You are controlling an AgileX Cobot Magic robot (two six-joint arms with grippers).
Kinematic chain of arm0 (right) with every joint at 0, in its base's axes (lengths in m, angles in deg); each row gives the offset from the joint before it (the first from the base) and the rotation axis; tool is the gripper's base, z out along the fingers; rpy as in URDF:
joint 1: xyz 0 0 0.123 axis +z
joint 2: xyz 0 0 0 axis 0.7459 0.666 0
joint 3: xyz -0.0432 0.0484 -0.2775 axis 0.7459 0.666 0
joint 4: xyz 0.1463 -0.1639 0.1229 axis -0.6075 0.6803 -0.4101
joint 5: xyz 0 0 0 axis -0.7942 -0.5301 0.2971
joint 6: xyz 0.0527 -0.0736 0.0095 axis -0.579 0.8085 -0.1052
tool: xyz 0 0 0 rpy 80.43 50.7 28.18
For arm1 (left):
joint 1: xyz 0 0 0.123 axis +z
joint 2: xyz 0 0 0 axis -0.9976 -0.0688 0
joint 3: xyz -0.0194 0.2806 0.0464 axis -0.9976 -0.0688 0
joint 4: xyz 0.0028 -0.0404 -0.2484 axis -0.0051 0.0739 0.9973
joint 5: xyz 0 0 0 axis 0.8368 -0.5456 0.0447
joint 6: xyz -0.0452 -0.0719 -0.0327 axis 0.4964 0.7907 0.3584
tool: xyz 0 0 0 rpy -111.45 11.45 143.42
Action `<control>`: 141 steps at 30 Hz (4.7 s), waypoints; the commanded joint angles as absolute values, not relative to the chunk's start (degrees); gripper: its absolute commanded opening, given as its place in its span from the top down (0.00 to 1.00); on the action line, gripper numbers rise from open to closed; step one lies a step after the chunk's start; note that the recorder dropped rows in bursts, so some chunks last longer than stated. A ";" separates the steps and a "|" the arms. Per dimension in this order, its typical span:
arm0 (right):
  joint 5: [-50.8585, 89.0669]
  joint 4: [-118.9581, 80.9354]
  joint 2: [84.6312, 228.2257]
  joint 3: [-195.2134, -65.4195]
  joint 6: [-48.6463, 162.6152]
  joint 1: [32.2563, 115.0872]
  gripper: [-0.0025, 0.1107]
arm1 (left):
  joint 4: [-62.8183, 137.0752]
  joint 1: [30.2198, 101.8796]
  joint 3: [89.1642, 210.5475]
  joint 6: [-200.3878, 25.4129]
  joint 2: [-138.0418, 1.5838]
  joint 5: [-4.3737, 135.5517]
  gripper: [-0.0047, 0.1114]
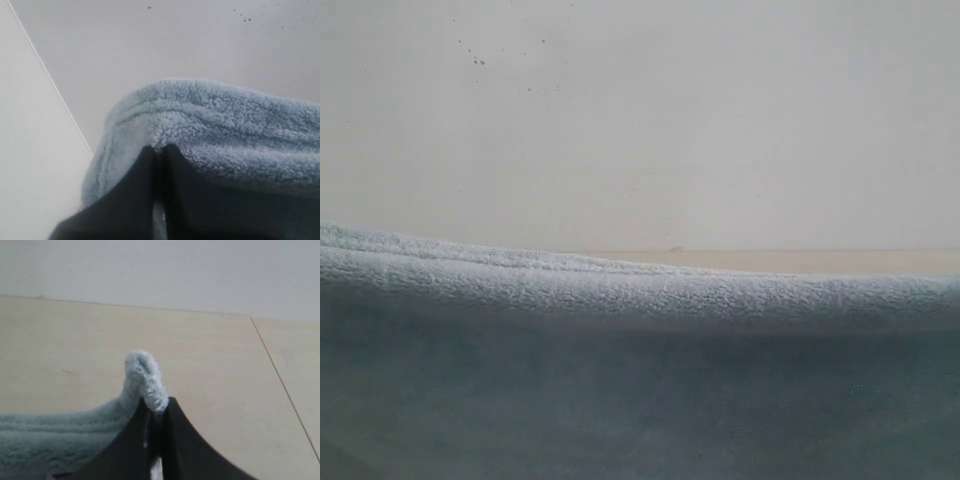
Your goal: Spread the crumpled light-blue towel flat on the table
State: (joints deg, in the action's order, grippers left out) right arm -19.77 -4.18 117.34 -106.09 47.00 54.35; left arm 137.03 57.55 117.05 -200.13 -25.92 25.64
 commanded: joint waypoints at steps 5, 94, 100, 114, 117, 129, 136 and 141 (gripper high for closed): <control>-24.94 -3.05 107.41 -105.69 50.32 56.72 0.98 | 137.08 57.36 117.20 -200.52 -24.06 27.90 0.92; -16.15 -27.23 183.09 -119.22 77.71 51.05 0.98 | 137.08 72.71 125.13 -181.61 -73.98 61.20 0.81; -12.56 -27.23 185.39 -119.35 77.83 51.05 0.98 | 137.08 72.71 122.74 -181.61 -74.08 61.20 0.81; -15.89 -27.45 190.04 -115.61 77.22 51.05 0.98 | 137.08 72.71 121.70 -181.61 -74.08 61.20 0.81; -12.49 -27.45 189.49 -110.29 75.85 51.05 0.98 | 137.08 72.71 121.72 -180.83 -74.08 61.20 0.81; -18.46 -27.45 176.65 -97.00 67.59 51.05 0.98 | 137.08 72.71 121.72 -180.34 -74.08 63.74 0.81; -20.88 -26.46 160.94 -94.85 67.00 51.05 0.98 | 137.08 72.71 121.72 -180.34 -74.08 64.51 0.81; -20.47 -25.70 152.46 -94.85 67.41 51.05 0.98 | 137.08 72.71 120.76 -181.18 -72.62 63.23 0.81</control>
